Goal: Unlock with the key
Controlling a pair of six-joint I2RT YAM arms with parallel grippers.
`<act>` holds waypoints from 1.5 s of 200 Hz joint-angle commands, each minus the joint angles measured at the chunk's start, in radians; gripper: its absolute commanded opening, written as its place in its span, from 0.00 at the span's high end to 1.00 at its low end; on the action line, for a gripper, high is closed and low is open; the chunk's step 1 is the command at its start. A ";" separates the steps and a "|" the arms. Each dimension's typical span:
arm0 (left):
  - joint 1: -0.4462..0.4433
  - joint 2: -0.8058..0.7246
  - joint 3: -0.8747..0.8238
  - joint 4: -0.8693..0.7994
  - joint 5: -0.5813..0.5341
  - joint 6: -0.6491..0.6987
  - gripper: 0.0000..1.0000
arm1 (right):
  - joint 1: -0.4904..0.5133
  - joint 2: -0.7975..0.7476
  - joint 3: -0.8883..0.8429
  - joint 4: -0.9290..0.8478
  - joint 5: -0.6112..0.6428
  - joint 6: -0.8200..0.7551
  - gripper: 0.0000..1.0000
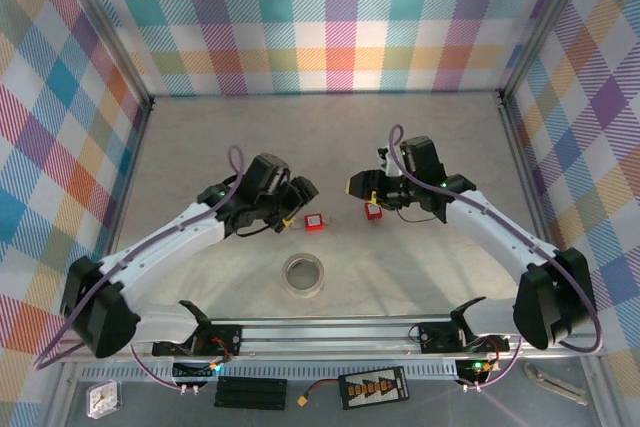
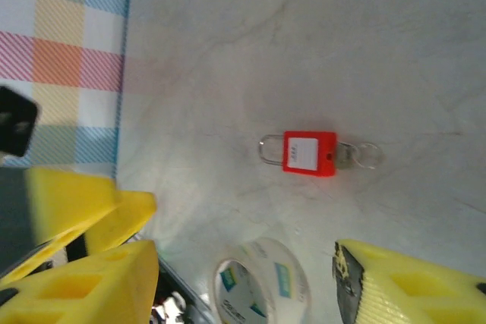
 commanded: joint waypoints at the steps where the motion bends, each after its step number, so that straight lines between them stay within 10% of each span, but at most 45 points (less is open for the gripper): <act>1: -0.023 0.073 0.016 -0.011 0.078 -0.083 0.22 | 0.002 -0.044 -0.019 -0.126 0.063 -0.130 0.36; 85: -0.100 0.332 0.012 0.121 -0.007 -0.326 0.23 | 0.003 -0.233 -0.177 -0.148 0.083 -0.141 0.32; 206: -0.005 0.554 0.203 0.024 -0.151 -0.182 0.24 | 0.002 -0.398 -0.257 -0.180 0.093 -0.111 0.30; 300: 0.017 0.718 0.365 -0.106 -0.039 0.003 0.38 | 0.002 -0.394 -0.268 -0.164 0.090 -0.098 0.30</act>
